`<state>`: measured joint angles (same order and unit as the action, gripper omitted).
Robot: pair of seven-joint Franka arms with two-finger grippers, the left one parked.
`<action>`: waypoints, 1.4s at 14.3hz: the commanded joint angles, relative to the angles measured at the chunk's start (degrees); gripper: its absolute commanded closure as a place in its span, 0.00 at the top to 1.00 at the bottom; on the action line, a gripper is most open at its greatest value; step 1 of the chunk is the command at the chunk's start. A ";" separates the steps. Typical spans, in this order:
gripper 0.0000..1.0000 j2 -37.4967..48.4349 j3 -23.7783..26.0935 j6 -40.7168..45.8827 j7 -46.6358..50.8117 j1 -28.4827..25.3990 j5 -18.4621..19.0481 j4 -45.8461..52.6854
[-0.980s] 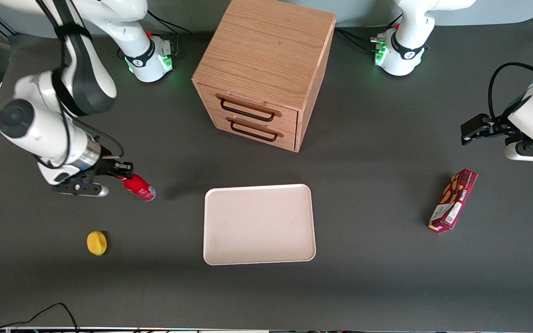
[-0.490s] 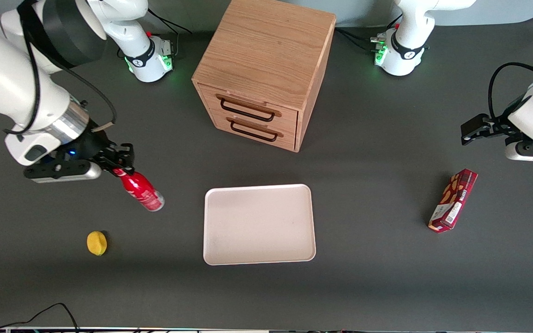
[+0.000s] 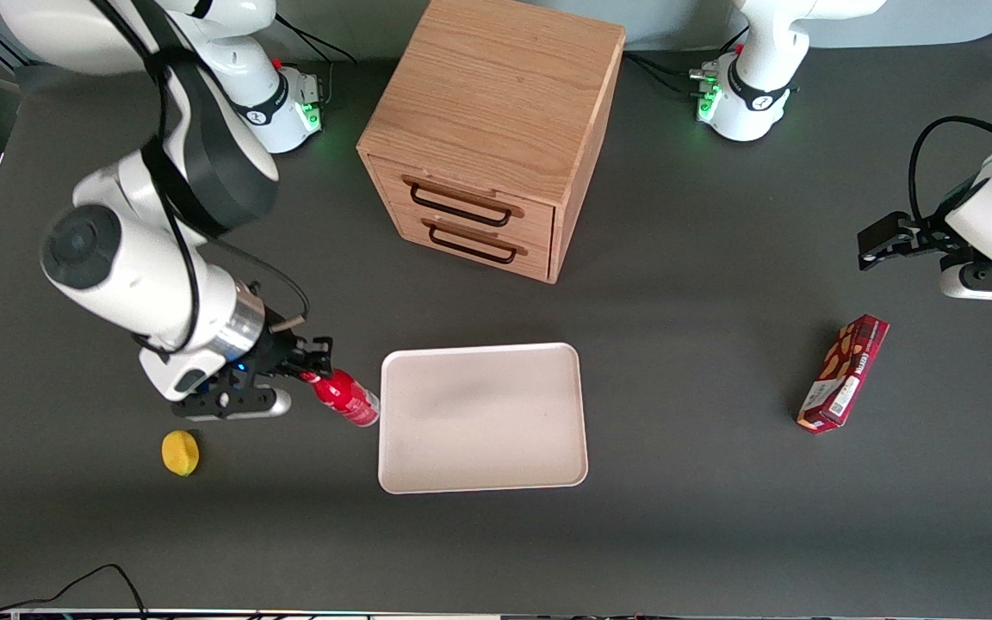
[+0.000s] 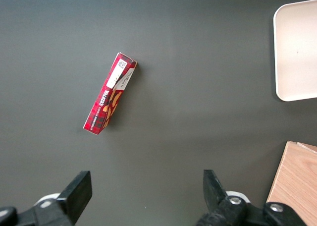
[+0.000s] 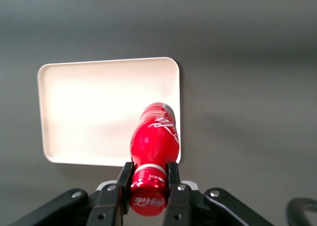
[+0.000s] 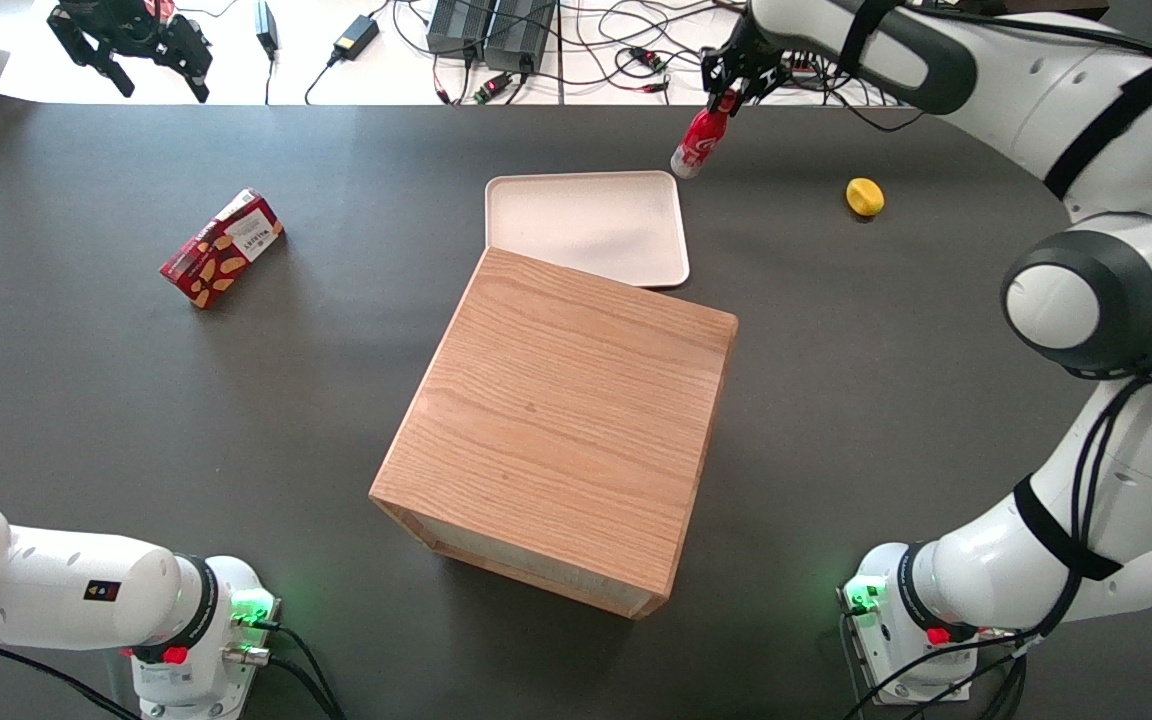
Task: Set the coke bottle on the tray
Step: 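Lift the bottle and carry it over the white tray, then lower the bottle onto the tray and open the right gripper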
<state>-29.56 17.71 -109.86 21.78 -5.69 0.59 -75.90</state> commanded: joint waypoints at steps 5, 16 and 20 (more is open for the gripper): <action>0.00 -10.95 -0.13 -7.37 1.60 -0.81 -0.24 5.05; 0.00 -17.73 -4.88 -14.15 2.66 -6.70 -0.06 9.54; 0.00 -18.26 -4.88 -14.24 3.10 -6.70 -0.32 9.45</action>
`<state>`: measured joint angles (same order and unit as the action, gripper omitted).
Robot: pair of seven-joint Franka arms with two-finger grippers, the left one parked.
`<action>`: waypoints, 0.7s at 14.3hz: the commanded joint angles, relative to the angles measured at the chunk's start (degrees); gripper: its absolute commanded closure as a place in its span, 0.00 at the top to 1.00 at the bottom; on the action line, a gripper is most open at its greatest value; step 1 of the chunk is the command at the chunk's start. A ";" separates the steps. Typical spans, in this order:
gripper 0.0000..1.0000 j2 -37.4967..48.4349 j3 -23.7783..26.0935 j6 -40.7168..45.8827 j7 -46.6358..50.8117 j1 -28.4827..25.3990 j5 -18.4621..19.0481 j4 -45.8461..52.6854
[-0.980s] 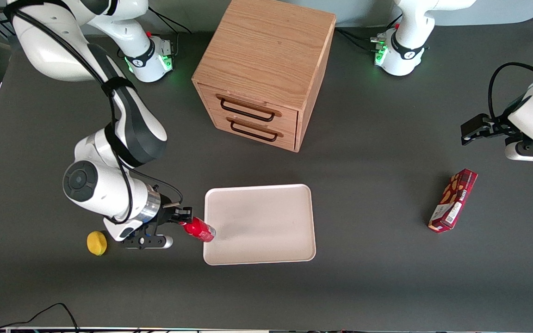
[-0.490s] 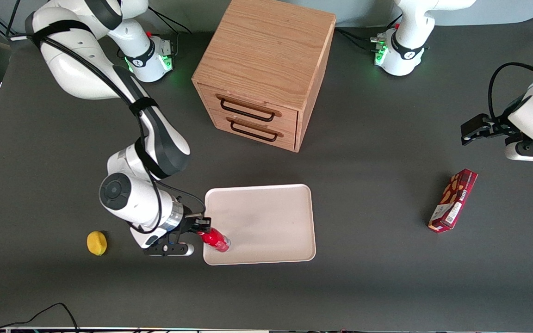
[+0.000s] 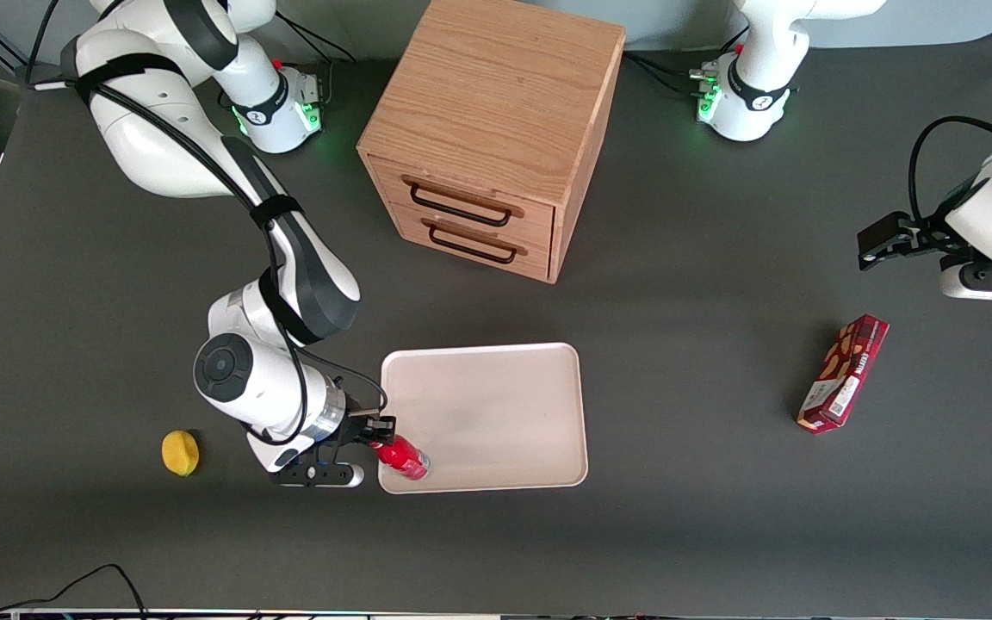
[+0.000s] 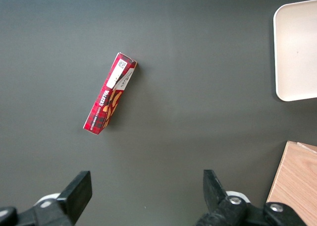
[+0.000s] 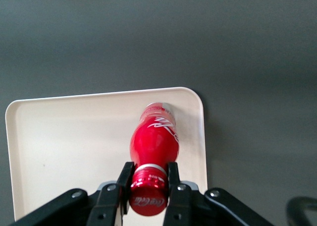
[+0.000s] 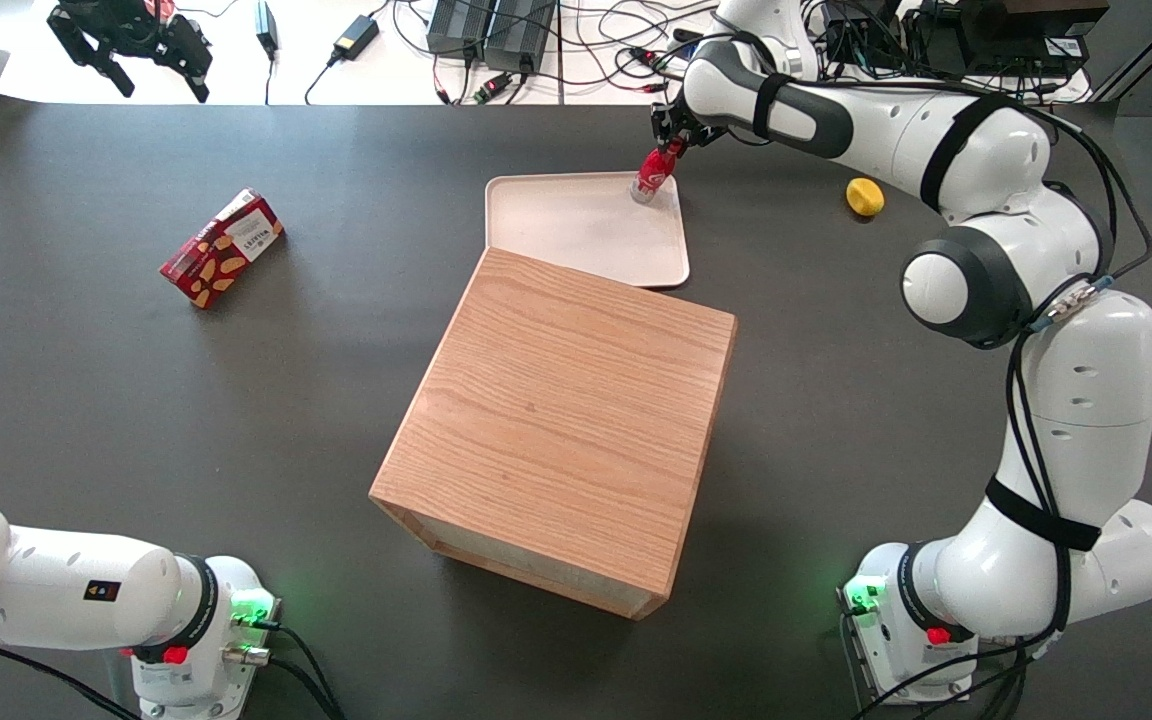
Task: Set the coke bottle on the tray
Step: 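Lower the bottle onto the tray and open the right gripper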
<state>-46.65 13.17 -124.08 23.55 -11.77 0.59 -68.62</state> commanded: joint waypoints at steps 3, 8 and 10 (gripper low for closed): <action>0.40 -1.07 -0.33 -0.02 1.24 -0.63 -0.32 2.18; 0.84 2.08 -0.33 0.07 1.32 -0.36 -0.06 2.53; 1.00 6.38 -0.25 0.16 2.98 -0.36 -0.15 2.44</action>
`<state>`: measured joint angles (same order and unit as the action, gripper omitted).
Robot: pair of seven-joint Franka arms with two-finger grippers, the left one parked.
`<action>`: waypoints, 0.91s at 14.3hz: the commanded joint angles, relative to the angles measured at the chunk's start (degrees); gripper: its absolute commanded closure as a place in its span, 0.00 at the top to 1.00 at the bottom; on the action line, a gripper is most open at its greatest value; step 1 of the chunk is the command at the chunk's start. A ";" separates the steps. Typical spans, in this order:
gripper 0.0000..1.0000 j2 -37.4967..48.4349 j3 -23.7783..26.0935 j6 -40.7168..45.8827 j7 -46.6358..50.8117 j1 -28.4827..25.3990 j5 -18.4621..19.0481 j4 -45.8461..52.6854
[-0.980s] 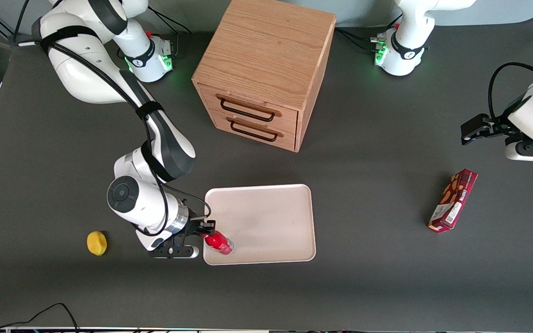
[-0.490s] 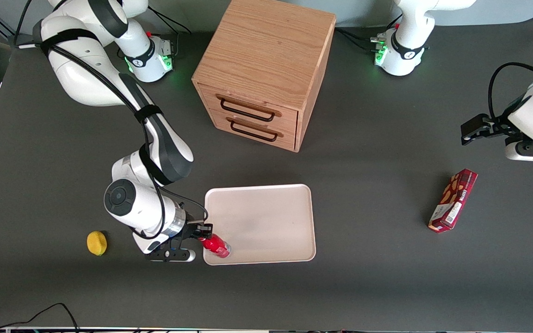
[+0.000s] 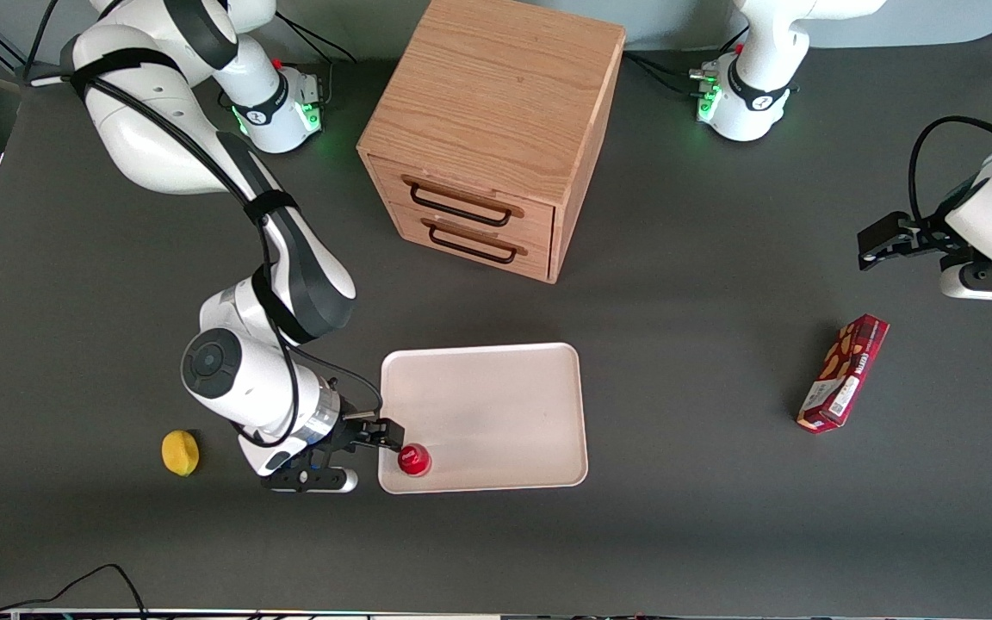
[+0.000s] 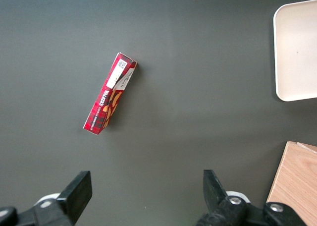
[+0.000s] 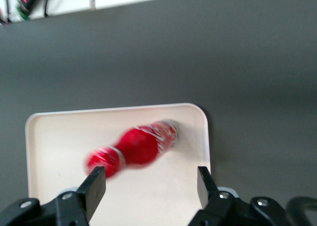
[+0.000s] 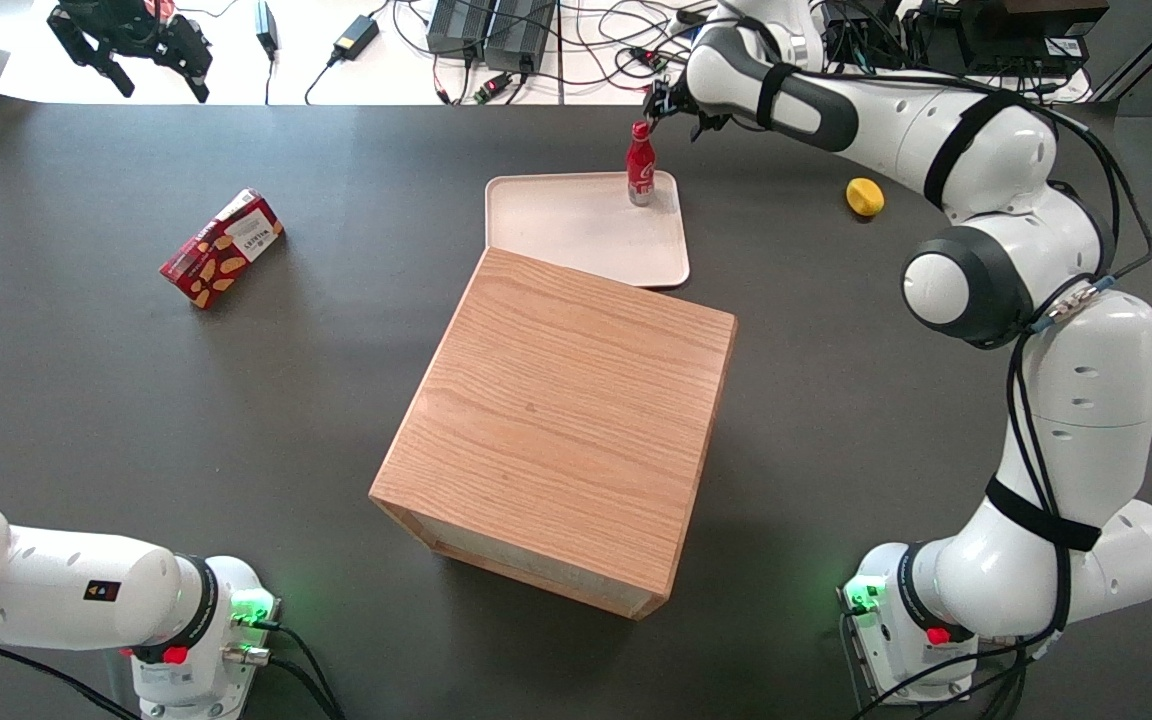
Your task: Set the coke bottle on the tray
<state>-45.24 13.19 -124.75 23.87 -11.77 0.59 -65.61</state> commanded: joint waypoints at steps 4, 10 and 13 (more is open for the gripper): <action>1.00 18.40 -0.36 11.41 5.66 0.43 0.20 -3.73; 1.00 39.65 0.34 29.92 -3.90 10.25 3.90 -15.63; 1.00 52.67 0.34 28.86 -6.64 14.14 3.02 -29.10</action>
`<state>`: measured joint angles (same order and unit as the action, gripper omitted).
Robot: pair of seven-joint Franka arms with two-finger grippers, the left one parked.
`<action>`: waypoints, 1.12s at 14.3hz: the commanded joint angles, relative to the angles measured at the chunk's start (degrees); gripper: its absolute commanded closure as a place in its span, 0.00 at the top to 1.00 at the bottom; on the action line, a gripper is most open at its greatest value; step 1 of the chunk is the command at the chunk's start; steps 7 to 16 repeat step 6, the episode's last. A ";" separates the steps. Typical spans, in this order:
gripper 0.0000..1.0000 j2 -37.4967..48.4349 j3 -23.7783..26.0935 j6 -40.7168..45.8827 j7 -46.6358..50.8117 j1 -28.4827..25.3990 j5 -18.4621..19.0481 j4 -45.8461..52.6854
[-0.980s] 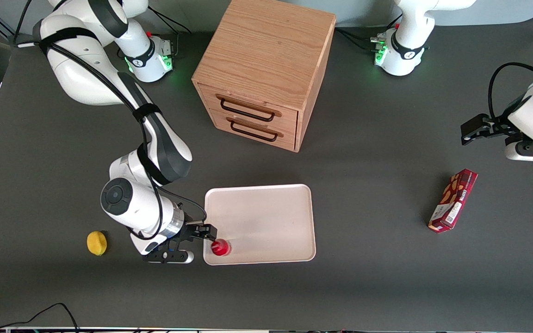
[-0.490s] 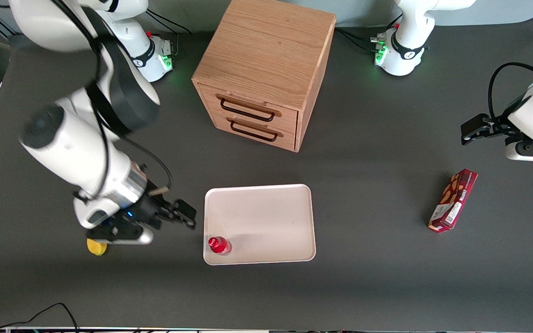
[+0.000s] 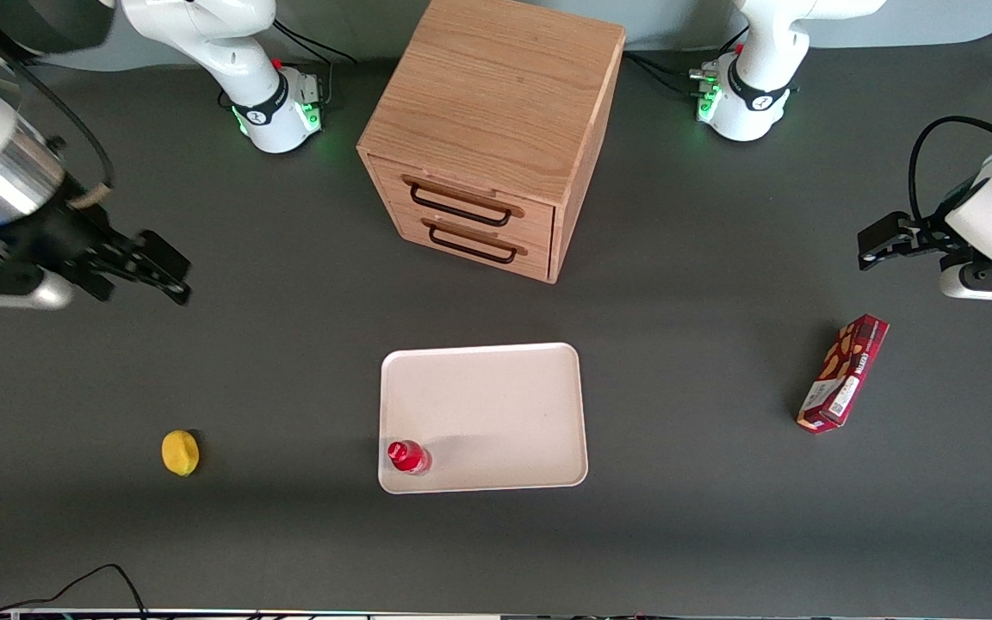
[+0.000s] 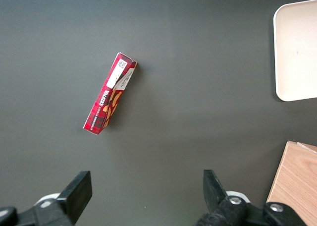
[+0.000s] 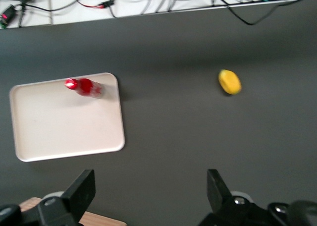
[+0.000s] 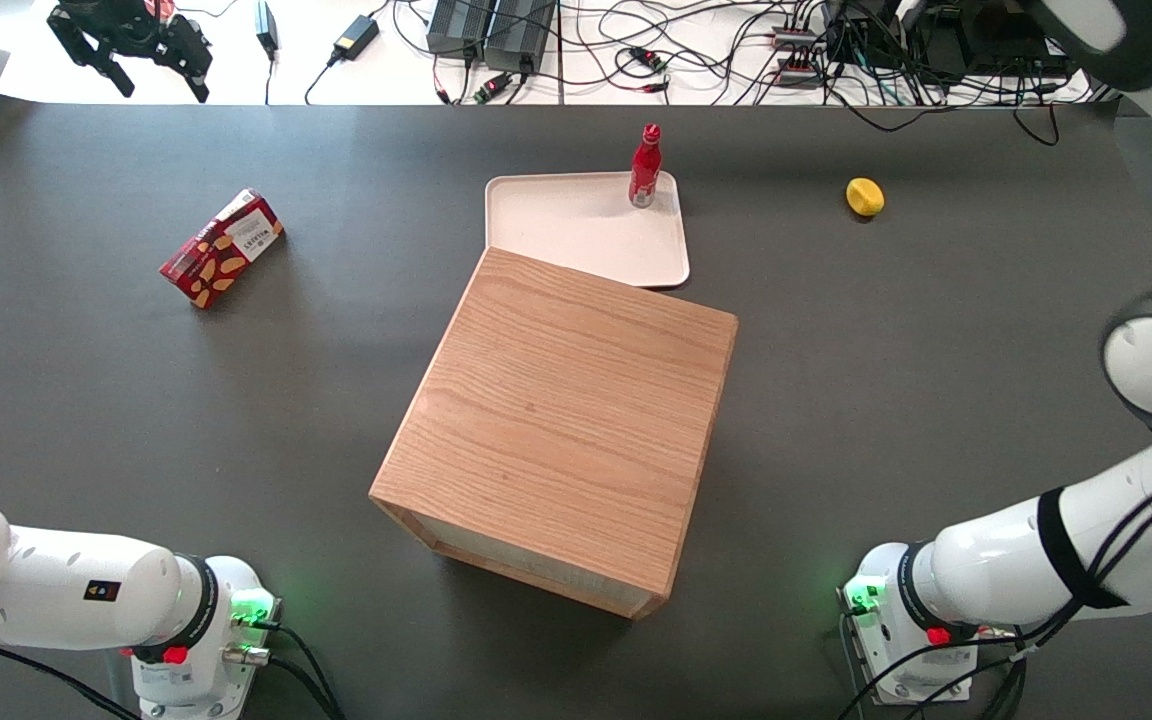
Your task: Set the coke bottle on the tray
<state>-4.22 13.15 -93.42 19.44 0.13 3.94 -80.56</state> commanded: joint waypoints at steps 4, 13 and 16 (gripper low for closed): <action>1.00 18.11 -0.32 -0.81 -6.67 5.13 -4.02 -18.94; 1.00 17.23 -0.23 -0.80 -8.53 5.76 -4.29 -17.36; 1.00 17.23 -0.23 -0.80 -8.53 5.76 -4.29 -17.36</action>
